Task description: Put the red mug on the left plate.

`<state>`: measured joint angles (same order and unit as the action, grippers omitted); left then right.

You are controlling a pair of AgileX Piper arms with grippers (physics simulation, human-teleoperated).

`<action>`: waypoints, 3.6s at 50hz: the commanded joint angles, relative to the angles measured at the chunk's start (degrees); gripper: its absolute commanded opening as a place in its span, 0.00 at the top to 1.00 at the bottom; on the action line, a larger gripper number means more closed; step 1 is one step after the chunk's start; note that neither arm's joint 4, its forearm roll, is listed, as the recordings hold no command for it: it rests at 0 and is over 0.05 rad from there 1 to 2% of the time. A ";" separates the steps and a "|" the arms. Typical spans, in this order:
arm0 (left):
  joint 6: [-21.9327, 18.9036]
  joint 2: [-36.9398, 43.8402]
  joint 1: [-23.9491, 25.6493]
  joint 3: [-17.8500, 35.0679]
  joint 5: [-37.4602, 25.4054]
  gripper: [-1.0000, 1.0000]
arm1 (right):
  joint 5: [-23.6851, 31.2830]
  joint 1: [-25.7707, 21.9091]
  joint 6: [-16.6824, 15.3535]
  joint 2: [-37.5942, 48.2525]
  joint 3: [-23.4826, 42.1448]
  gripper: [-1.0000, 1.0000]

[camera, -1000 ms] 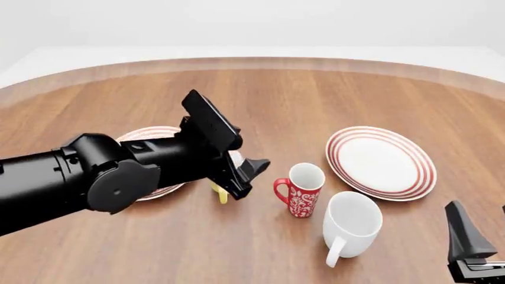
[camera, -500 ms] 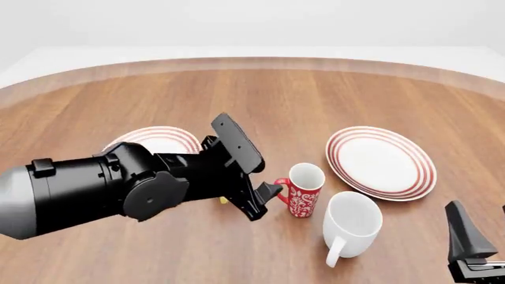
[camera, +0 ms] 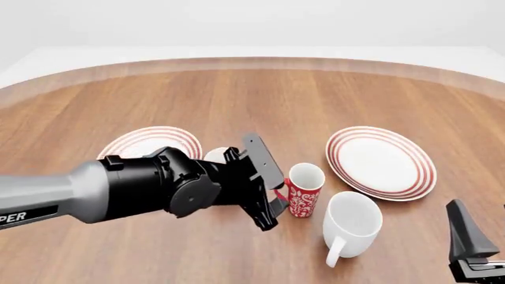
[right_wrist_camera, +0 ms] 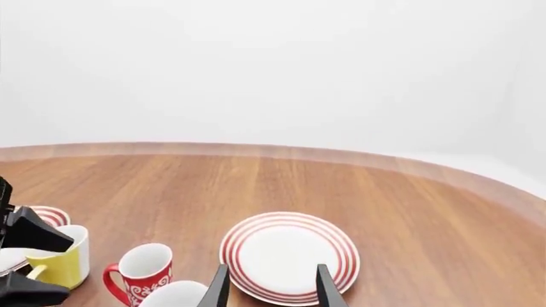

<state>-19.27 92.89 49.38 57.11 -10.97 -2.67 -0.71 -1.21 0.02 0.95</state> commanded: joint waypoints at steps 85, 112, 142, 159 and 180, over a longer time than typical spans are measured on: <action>-7.58 16.10 -3.08 13.42 -4.91 0.00 | -0.64 -0.62 -0.82 -0.01 0.40 0.00; -8.58 21.32 -5.04 17.92 -6.57 0.00 | -0.59 -0.31 -0.63 -0.01 0.74 0.00; -6.57 21.19 -3.50 17.31 -5.65 1.00 | -0.52 -0.01 -0.57 -0.01 0.90 0.00; -4.68 18.62 -3.79 16.94 -4.51 1.00 | -0.97 -0.13 -0.89 0.04 0.55 0.00; -0.78 11.23 -4.64 13.11 -1.15 1.00 | -1.65 -0.53 -1.97 -0.01 0.07 0.00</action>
<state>-21.43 107.94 44.75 72.32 -14.09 -4.02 -1.07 -2.68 0.01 1.26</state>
